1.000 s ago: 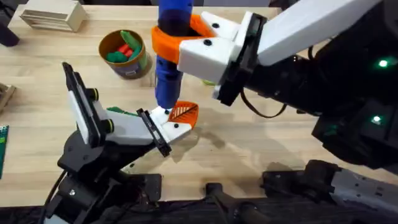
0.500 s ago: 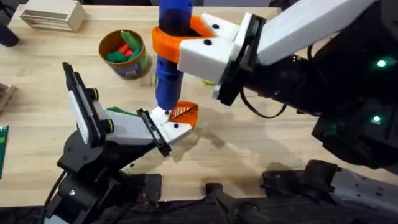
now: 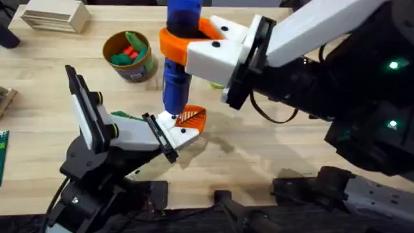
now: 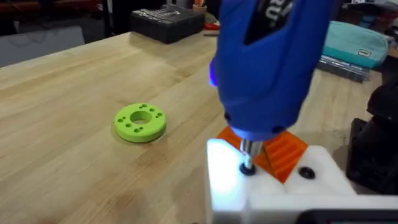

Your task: Pick up the gripper from the table and insert it into the empty holder that is missing its gripper. Then pick up a screw, insert it into the mounting hole, and use the screwdriver to tighten it. Finally, clean up the table by picking up the vegetable and placing it into the bucket.

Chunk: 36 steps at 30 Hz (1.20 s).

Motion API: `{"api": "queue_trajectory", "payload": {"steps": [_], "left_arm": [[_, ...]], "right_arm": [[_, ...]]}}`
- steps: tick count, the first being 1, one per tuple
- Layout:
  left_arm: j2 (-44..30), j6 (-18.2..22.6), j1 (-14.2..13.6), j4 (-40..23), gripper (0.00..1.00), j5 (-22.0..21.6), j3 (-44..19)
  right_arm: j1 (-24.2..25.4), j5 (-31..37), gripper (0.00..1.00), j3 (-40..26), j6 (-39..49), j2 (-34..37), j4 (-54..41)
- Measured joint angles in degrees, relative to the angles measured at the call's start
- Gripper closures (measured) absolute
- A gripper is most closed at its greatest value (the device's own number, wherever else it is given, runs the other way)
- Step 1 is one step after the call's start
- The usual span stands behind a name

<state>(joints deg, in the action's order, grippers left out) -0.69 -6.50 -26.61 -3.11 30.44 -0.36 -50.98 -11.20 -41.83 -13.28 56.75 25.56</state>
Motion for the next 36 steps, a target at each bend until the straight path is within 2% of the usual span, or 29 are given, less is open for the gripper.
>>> {"api": "queue_trajectory", "payload": {"steps": [8,12,17,24,28,36], "left_arm": [[0.0,0.0,0.0,0.0,0.997,0.0,0.0],[0.0,0.0,0.0,0.1,0.997,0.0,0.0],[0.0,0.0,0.0,0.1,0.997,0.0,0.0],[0.0,0.0,0.0,0.1,0.997,0.0,0.0],[0.0,0.0,0.0,0.1,0.997,0.0,0.0],[0.0,0.0,0.0,0.1,0.997,0.0,0.0]], "right_arm": [[0.0,0.0,0.974,0.0,0.0,0.0,0.1],[1.4,-0.5,0.974,-0.2,0.0,0.7,6.6],[3.5,-0.9,0.974,-1.4,0.1,0.7,6.5],[5.2,-1.8,0.974,-1.7,3.9,0.7,1.1],[7.3,1.4,0.974,-2.0,12.9,0.7,-5.8],[13.1,25.4,0.974,-2.3,45.1,3.3,-23.0]]}}
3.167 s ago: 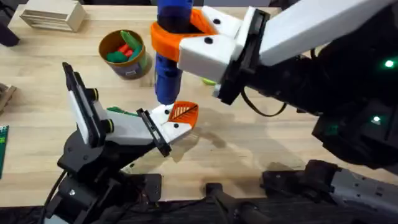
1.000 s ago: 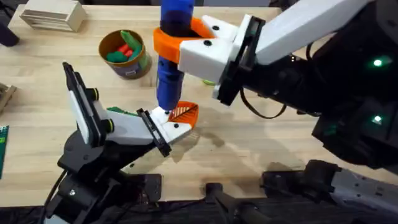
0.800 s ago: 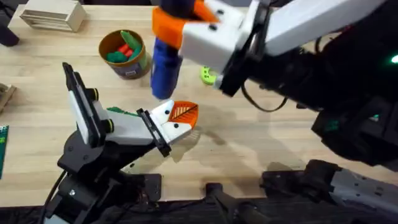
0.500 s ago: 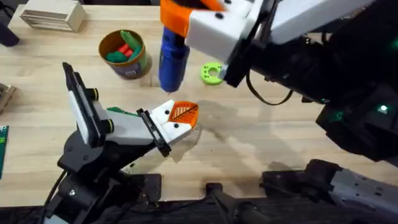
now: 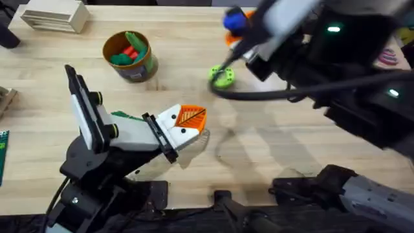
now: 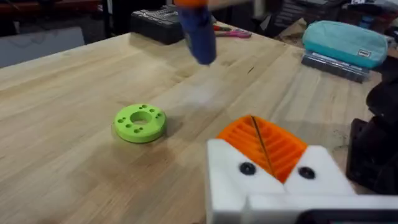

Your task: Pick up the gripper from the table and insert it into the empty holder that is missing its gripper. Then pick up a screw, insert it into the mounting hole, and use the screwdriver to tighten it. Finally, clean up the table by picking up the vegetable and placing it into the bucket.

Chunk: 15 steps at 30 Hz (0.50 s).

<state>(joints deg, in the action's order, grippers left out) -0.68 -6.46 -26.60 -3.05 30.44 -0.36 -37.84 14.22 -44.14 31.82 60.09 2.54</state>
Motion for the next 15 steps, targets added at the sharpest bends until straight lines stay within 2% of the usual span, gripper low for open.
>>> {"api": "queue_trajectory", "payload": {"steps": [4,7,9,13,15], "left_arm": [[0.0,0.0,0.0,0.0,0.997,0.0,0.0],[0.0,0.0,0.0,0.0,0.997,0.0,0.0],[0.0,0.0,0.0,0.0,0.997,0.0,0.0],[0.0,0.0,0.0,0.0,0.997,0.0,0.0],[0.0,0.0,0.0,0.0,0.997,0.0,0.0]], "right_arm": [[5.7,8.8,0.974,0.0,10.0,6.9,-7.8],[10.0,12.0,0.974,0.0,13.9,12.3,-9.4],[14.0,13.2,0.974,0.0,16.7,17.6,-8.9],[16.4,11.9,0.974,0.0,18.0,22.5,-8.9],[16.9,9.9,0.944,0.0,19.4,28.8,-10.5]]}}
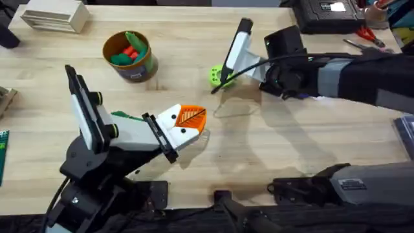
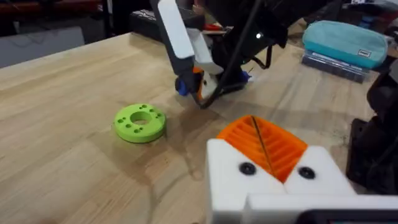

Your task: Pick up the gripper from the table and insert it into the empty holder that is missing its gripper. Then pick up a screw, insert it into the mounting hole, and use the screwdriver to tighten it. Finally, clean up the table by picking up the vegetable and placing it into the bucket.

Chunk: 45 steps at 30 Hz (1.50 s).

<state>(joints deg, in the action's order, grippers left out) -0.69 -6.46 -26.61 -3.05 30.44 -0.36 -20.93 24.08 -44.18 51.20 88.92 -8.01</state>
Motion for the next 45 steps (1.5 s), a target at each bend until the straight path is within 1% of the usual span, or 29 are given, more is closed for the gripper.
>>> {"api": "queue_trajectory", "payload": {"steps": [3,5,6,7,10,11,12,15,17,18,22,26,31,32,34,37,38,40,42,44,45], "left_arm": [[0.0,0.0,0.0,0.0,0.997,0.0,0.0],[0.0,0.0,0.0,0.0,0.997,0.0,0.0],[0.0,0.0,0.0,0.0,0.997,0.0,0.0],[0.0,0.0,0.0,0.0,0.997,0.0,0.0],[0.0,0.0,0.0,0.0,0.997,0.0,0.0],[0.0,0.1,0.0,0.0,0.976,0.0,0.0],[0.0,0.2,0.0,0.0,0.852,0.0,0.0],[0.0,0.2,0.0,0.0,0.386,0.0,0.0],[0.0,0.1,0.0,0.0,0.081,0.0,0.0],[0.0,0.0,0.0,0.0,0.032,0.0,0.0],[0.0,0.0,0.0,0.0,0.015,0.0,0.0],[0.0,0.2,0.0,0.0,0.015,-0.3,0.0],[0.0,1.3,0.0,-0.6,0.015,-3.3,-0.4],[0.0,1.6,0.0,-5.8,0.014,-7.5,-3.8],[-0.2,1.5,0.0,-10.9,0.013,-12.4,-8.8],[-3.2,1.6,0.0,-19.5,0.014,-24.4,-21.0],[-5.0,1.6,0.0,-22.5,0.014,-29.2,-25.8],[-9.0,1.6,0.0,-28.6,0.014,-36.9,-33.9],[-14.9,1.6,0.0,-37.8,0.014,-44.1,-42.6],[-21.9,1.7,0.0,-48.5,0.014,-49.8,-49.8],[-25.4,1.7,0.0,-52.5,0.014,-52.1,-52.1]], "right_arm": [[-0.2,0.0,0.516,-0.2,-0.6,0.4,-0.7],[-0.3,0.3,0.228,-1.0,-3.0,0.0,-0.6],[-0.2,0.3,0.176,-1.3,-4.4,-0.3,-1.0],[-0.2,0.1,0.160,-1.6,-6.4,-0.7,-2.4],[-0.3,-0.2,0.154,-1.8,-11.3,-2.0,-7.5],[-0.3,-0.4,0.154,-1.8,-12.8,-2.6,-9.1],[-0.3,-0.8,0.153,-2.0,-14.2,-3.3,-10.7],[-0.3,-3.6,0.151,-3.6,-18.4,-6.3,-15.5],[-0.3,-7.3,0.151,-5.8,-22.2,-8.9,-18.3],[-0.3,-9.6,0.151,-7.2,-24.1,-10.4,-19.3],[-0.3,-18.6,0.151,-11.7,-30.8,-15.6,-20.3],[-0.3,-26.5,0.152,-13.1,-35.9,-20.4,-20.4],[-0.3,-30.5,0.152,-13.1,-40.1,-21.8,-22.5],[-0.3,-31.5,0.149,-13.1,-41.3,-21.8,-24.6],[-0.3,-31.9,0.149,-13.1,-41.8,-21.8,-25.2],[-0.3,-32.3,0.150,-13.1,-42.3,-21.8,-25.4],[-0.3,-32.4,0.150,-13.1,-42.3,-21.8,-25.4],[-0.3,-32.5,0.149,-13.1,-42.4,-21.8,-25.4],[-0.3,-32.5,0.150,-13.1,-42.5,-21.8,-25.2],[-0.3,-32.5,0.150,-13.1,-42.5,-21.8,-25.1],[-0.3,-32.5,0.150,-13.1,-42.5,-21.8,-25.1]]}}
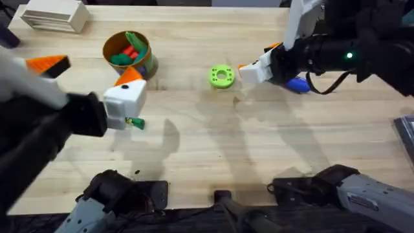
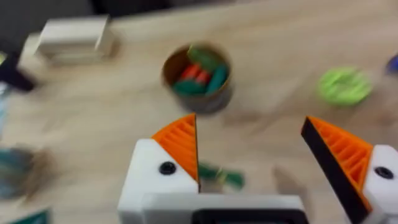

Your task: Pick up the gripper from the table and insert it into the empty holder that is missing its gripper. Then pick up a screw, insert it into the mounting hole, and use the screwdriver to tighten it. Finally, clean up the table by picking up the vegetable and placing it into the bucket.

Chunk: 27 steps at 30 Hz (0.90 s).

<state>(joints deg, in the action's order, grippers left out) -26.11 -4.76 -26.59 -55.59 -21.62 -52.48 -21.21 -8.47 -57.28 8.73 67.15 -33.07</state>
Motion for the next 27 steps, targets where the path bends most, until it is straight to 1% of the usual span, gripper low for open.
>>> {"api": "queue_trajectory", "payload": {"steps": [1,2,4,6,8,10,11,12,15,17,20,22,24,27], "left_arm": [[-4.3,0.0,0.0,-5.0,0.014,-2.2,-2.5],[-7.9,0.1,0.1,-8.3,0.014,-3.7,-4.2],[-15.0,0.1,0.3,-11.0,0.014,-5.4,-6.2],[-20.7,0.2,0.3,-11.3,0.012,-5.1,-7.3],[-25.5,0.2,0.3,-13.1,0.014,-3.6,-7.8],[-29.1,-1.6,0.4,-14.5,0.014,-2.4,-7.8],[-30.2,-3.4,0.6,-14.3,0.014,-1.9,-7.8],[-31.3,-6.6,1.1,-14.1,0.014,-1.6,-7.8],[-33.3,-18.8,3.8,-14.7,0.014,-0.8,-7.8],[-34.0,-27.4,6.3,-14.8,0.013,-0.5,-7.6],[-33.9,-37.5,10.2,-13.1,0.014,-0.4,-5.2],[-33.9,-41.9,12.7,-9.8,0.014,0.1,-2.2],[-33.9,-44.8,15.3,-6.1,0.014,1.7,1.3],[-34.0,-47.2,18.4,-2.0,0.013,4.5,5.7]], "right_arm": [[0.0,0.0,0.150,0.0,0.0,0.0,0.0],[0.0,0.0,0.150,0.0,0.0,0.0,0.0],[0.0,0.0,0.150,0.0,0.0,0.0,0.0],[0.0,0.0,0.149,0.0,0.0,0.0,0.0],[0.0,0.0,0.150,0.0,0.0,0.0,0.0],[0.0,0.0,0.150,0.0,0.0,0.0,0.0],[0.0,0.0,0.149,0.0,0.0,0.0,0.0],[0.0,0.0,0.149,0.0,0.0,0.0,0.0],[0.0,0.0,0.147,0.0,0.0,0.0,-0.1],[0.0,0.0,0.147,0.0,0.0,0.0,-0.2],[0.0,0.0,0.147,0.0,0.0,0.0,-0.2],[0.0,0.0,0.147,0.0,0.0,0.0,-0.1],[0.0,0.0,0.147,0.0,0.0,0.0,-0.2],[0.0,0.0,0.146,0.0,0.0,0.1,-0.1]]}}
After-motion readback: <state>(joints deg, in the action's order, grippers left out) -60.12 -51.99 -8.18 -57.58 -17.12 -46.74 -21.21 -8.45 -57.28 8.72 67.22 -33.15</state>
